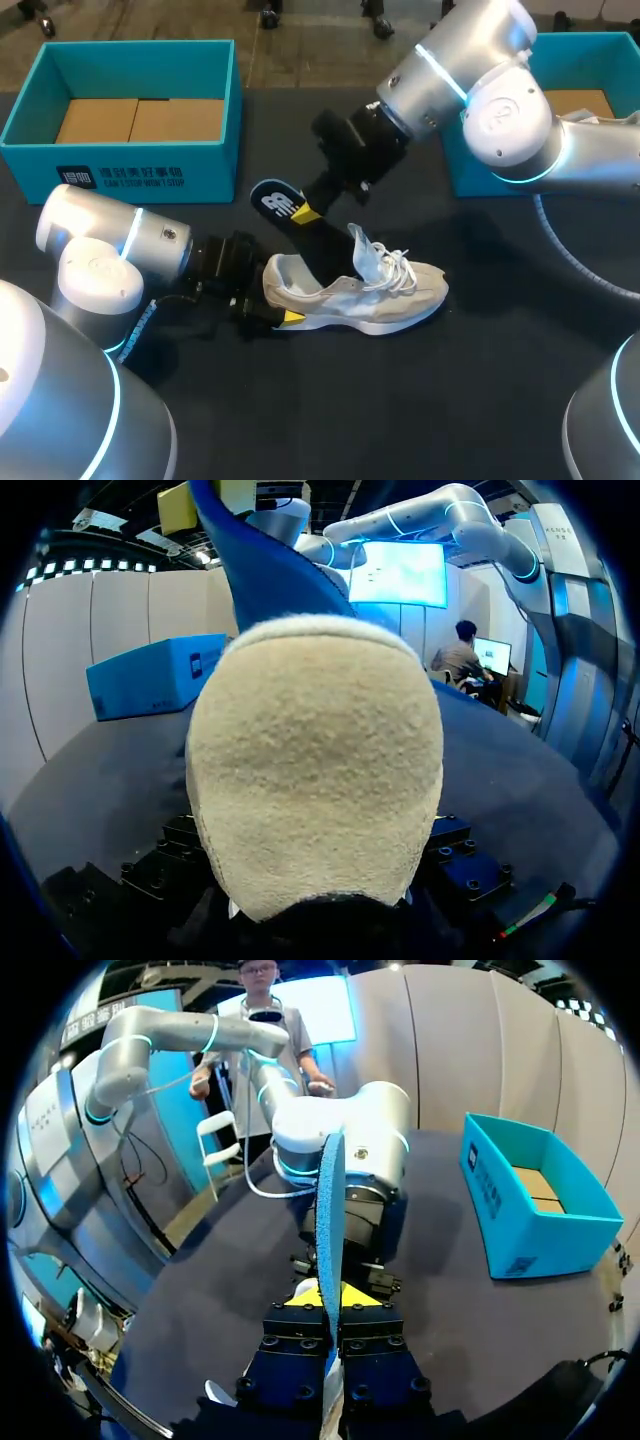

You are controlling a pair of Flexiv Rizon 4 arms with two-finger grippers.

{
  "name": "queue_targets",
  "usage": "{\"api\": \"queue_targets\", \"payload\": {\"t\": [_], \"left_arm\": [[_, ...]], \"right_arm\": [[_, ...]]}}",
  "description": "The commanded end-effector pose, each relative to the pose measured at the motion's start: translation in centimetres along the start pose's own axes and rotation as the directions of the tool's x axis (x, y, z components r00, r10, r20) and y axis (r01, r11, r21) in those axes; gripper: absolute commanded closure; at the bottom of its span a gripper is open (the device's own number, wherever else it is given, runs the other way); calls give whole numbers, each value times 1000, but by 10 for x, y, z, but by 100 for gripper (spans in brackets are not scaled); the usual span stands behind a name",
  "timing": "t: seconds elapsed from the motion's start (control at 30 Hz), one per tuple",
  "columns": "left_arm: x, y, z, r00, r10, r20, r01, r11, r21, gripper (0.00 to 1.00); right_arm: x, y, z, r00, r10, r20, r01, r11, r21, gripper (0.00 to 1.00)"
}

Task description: Take the shoe out of the shoebox, open the shoe tongue, remove and reinsert the insole, then place the shoe into the shoebox

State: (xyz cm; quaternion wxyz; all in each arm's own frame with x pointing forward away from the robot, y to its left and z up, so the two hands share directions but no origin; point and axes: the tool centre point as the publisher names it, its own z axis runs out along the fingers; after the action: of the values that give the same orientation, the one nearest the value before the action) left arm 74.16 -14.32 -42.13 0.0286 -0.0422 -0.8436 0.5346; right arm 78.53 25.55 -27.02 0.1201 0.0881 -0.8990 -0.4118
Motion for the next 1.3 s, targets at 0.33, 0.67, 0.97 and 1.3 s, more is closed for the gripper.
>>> {"api": "queue_targets", "payload": {"t": [0.33, 0.67, 0.97, 1.3], "left_arm": [[0, 1, 0, 1000, 1, 1, -1, 1000, -2, 100], [0, 1, 0, 1000, 1, 1, -1, 1000, -2, 100], [0, 1, 0, 1000, 1, 1, -1, 1000, -2, 100], [0, 1, 0, 1000, 1, 1, -1, 1000, -2, 100]], "right_arm": [[-29, 50, -31, 973, 223, 49, -206, 950, -234, 100], [-34, 99, -72, 960, 277, 51, -248, 917, -312, 100], [-32, 137, -112, 936, 282, 213, -169, 887, -431, 100], [-33, 142, -128, 923, 270, 275, -125, 884, -450, 100]]}}
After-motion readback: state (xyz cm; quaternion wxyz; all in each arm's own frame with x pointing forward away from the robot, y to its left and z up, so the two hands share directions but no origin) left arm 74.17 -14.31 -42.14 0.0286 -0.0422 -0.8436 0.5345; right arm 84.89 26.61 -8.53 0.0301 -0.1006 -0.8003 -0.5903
